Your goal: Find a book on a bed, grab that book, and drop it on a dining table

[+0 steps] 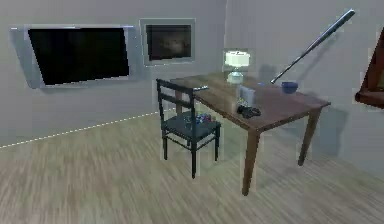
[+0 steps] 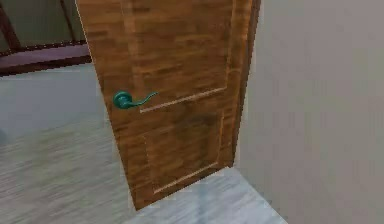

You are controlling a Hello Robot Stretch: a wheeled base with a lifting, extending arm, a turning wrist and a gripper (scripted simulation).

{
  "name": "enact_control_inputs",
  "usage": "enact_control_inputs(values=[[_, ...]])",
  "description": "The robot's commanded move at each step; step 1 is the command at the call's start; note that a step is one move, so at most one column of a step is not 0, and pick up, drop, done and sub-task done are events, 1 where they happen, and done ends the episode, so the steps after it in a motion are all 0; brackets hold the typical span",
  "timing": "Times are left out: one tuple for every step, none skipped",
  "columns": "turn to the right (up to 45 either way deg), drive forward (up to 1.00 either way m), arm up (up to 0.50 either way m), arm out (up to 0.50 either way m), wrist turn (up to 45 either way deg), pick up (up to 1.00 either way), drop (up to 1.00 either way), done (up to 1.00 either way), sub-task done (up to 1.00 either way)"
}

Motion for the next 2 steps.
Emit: enact_control_inputs(values=[[-45.0,0.00,0.00,0.00,0.0,0.00,0.00,0.00,0.00],[-45.0,0.00,0.00,0.00,0.0,0.00,0.00,0.00,0.00]])
